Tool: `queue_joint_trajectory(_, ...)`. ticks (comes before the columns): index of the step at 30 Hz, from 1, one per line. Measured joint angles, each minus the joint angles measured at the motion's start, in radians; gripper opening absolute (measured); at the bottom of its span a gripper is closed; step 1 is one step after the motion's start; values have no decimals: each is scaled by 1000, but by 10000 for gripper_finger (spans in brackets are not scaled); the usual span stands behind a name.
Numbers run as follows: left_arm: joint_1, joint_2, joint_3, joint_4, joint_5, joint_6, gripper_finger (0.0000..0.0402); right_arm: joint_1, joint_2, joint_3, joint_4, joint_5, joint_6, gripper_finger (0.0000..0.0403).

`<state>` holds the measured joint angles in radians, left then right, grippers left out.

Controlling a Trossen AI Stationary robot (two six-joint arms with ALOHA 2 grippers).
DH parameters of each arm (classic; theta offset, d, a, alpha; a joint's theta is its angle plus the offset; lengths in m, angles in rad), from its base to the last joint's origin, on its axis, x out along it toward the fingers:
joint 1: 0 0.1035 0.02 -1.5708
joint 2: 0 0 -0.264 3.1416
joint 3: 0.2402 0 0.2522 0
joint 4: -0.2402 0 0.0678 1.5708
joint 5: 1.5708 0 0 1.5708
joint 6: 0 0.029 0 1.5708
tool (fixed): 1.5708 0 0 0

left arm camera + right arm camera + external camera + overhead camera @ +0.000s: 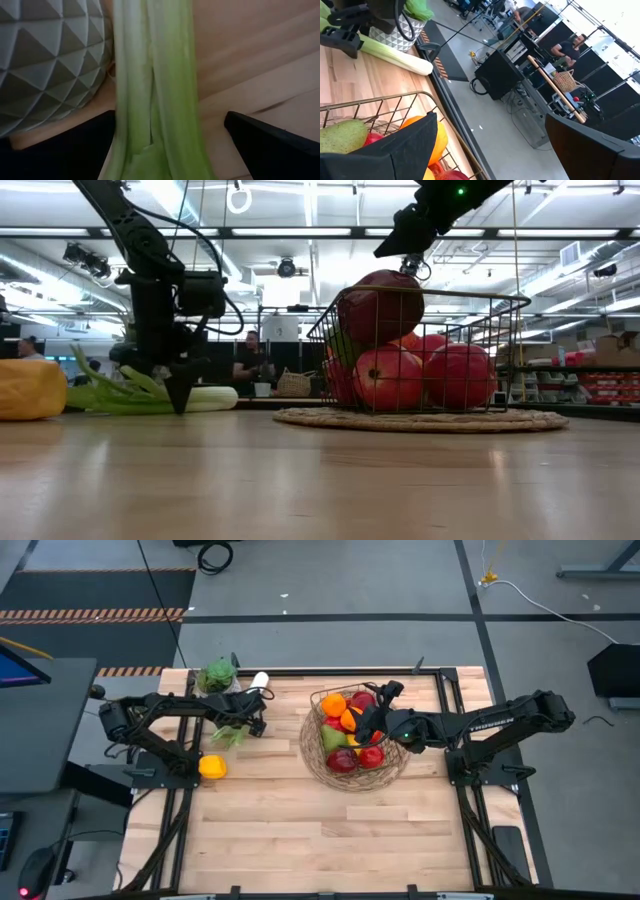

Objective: Build produce basket
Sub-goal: Put the green celery into the wire basket

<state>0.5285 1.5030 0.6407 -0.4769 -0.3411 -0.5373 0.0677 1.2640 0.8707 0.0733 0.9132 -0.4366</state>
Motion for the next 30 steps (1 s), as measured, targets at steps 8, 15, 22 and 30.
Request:
queue_joint_trajectory(8, -1, 2, 0, 14, 12, -2, 394, 0, 0, 0, 0, -54, 1, 374)
queue_joint_trajectory(15, -3, 3, 0, 22, 13, 1, 394, 0, 0, 0, 0, -58, 0, 374)
queue_joint_trajectory(22, -5, 4, 0, 19, -44, -23, 394, 0, 0, 0, 0, -79, 0, 374)
queue_joint_trajectory(30, -6, 4, 0, 19, -38, -23, 369, 0, 0, 0, 0, -80, 0, 374)
